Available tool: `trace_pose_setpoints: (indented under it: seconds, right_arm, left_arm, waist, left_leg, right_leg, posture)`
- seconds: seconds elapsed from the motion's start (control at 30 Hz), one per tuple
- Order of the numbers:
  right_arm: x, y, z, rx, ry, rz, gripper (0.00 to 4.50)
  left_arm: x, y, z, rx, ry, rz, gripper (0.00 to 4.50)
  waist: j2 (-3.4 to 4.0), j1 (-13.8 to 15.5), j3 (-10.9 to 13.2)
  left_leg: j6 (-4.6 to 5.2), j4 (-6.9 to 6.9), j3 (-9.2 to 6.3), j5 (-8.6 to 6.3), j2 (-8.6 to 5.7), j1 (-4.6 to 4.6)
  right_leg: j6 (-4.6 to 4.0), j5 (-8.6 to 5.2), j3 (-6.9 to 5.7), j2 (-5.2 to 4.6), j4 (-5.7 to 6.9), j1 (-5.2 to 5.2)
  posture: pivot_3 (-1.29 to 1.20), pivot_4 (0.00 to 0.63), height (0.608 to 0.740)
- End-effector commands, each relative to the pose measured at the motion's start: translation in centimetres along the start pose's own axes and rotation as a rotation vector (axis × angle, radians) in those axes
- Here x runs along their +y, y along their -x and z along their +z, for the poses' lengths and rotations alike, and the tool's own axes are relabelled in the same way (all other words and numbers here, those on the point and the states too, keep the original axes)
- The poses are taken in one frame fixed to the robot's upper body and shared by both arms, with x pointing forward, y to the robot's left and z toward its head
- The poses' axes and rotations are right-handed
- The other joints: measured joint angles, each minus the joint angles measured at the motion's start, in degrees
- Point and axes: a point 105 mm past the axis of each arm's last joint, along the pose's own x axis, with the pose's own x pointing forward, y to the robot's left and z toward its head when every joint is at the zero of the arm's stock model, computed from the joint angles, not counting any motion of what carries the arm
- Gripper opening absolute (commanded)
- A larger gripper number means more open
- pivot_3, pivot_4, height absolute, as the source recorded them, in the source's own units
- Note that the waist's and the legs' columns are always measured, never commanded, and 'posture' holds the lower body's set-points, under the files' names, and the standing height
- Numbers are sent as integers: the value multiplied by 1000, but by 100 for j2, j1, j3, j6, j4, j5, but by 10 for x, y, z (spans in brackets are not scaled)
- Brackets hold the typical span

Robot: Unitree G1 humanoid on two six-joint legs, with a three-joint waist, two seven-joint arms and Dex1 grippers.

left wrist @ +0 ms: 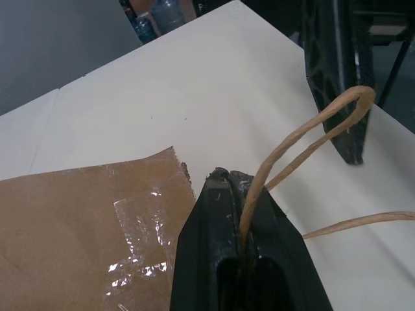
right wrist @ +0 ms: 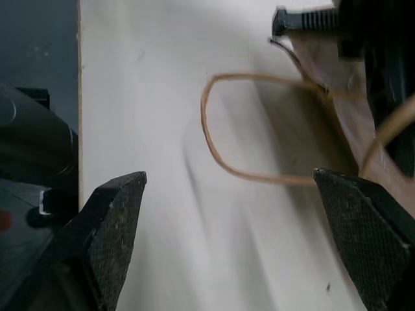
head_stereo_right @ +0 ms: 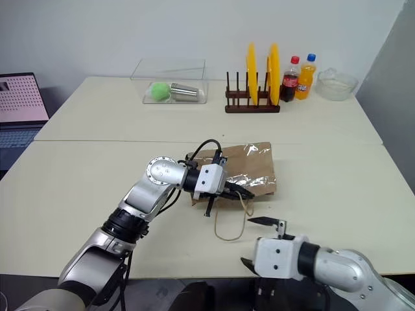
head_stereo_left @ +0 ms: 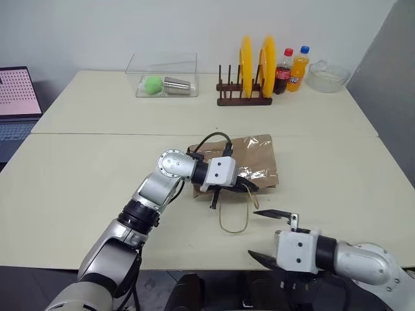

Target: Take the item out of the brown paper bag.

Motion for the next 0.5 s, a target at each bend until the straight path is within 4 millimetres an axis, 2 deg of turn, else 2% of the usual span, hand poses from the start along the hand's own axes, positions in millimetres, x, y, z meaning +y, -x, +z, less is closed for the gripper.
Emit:
trace_pose_setpoints:
  seconds: [0.03,0.33,0.43,0.5]
  right_arm:
    - [-2,-12,6,-47,153,-12,4350]
    - [14,-40,-2,-39,234,42,4350]
    - [19,-43,0,-34,225,40,3826]
    - [19,-43,-1,-20,219,27,3187]
  left_arm:
    - [11,2,11,-17,-56,28,10]
    - [12,4,11,-8,-66,29,10]
    - [12,5,11,-7,-68,29,0]
    - [12,5,12,-6,-68,30,0]
  waist:
    - [0,1,0]
    - [0,6,0]
    - [1,6,0]
    - [1,6,-1]
  left_leg:
    - [0,1,-2,0,0,-1]
    - [0,17,-1,0,0,-3]
    - [0,20,-1,0,0,-3]
    - [0,20,-2,0,0,-4]
  right_leg:
    - [0,0,-1,0,0,0]
    - [-1,0,3,0,12,-1]
    - [-1,0,3,0,14,-1]
    - [-1,0,2,0,14,-1]
  posture:
    - [0,150,740]
    - [0,150,740]
    - [0,150,740]
    - [0,150,740]
